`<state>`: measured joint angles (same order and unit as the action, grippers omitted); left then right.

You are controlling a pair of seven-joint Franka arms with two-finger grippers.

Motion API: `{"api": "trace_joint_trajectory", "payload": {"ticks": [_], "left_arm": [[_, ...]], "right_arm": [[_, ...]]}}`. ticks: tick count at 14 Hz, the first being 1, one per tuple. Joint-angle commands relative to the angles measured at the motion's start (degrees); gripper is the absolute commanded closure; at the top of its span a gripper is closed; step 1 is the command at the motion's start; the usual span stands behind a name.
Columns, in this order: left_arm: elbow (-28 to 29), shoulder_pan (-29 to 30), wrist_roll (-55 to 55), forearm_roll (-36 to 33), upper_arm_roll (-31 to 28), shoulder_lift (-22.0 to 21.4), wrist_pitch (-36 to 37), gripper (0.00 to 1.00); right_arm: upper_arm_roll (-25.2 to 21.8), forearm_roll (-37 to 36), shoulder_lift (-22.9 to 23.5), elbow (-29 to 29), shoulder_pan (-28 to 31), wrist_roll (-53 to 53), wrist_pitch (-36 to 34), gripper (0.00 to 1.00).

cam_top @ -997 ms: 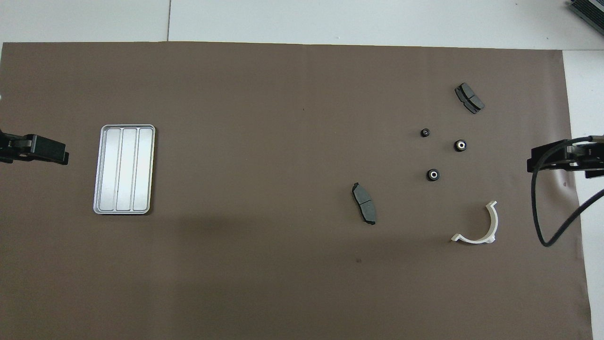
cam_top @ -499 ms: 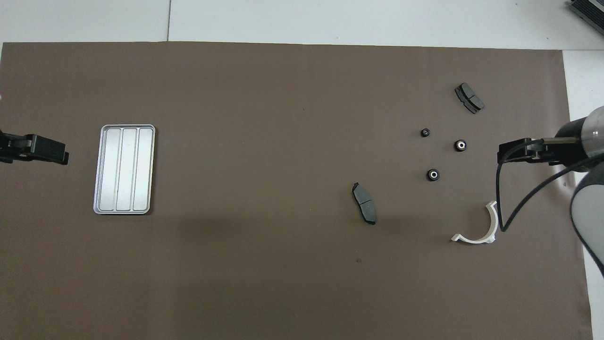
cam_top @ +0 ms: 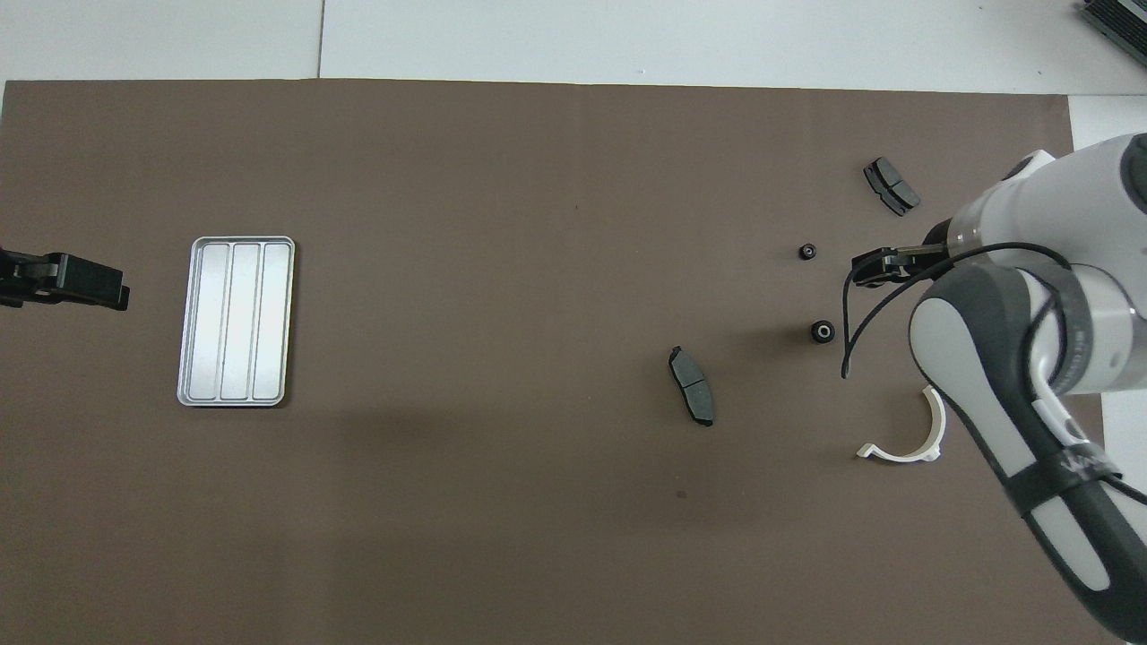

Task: Pick bearing gear from pile to tray
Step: 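Reach the right gripper to the nearest black bearing and grasp it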

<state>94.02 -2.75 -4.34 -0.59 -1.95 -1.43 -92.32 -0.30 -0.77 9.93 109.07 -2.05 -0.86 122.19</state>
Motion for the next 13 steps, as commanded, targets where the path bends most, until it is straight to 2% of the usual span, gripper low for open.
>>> {"api": "trace_joint_trajectory", "payload": {"ticks": [1, 8, 13], "left_arm": [[1.52, -0.59, 0.21, 0.41, -0.33, -1.47, -1.02, 0.00], [1.60, 0.29, 0.12, 0.41, -0.60, -1.55, -0.50, 0.00], [1.60, 0.03, 0.21, 0.41, -0.51, -1.64, -0.06, 0.00]], "right_arm": [[0.21, 1.12, -0.09, 8.42, -1.03, 2.79, 10.58, 0.00], [0.29, 1.12, 0.09, 17.92, -1.21, 9.72, 20.01, 0.00], [0.30, 1.21, 0.09, 20.57, -1.21, 13.78, 23.62, 0.00]]}}
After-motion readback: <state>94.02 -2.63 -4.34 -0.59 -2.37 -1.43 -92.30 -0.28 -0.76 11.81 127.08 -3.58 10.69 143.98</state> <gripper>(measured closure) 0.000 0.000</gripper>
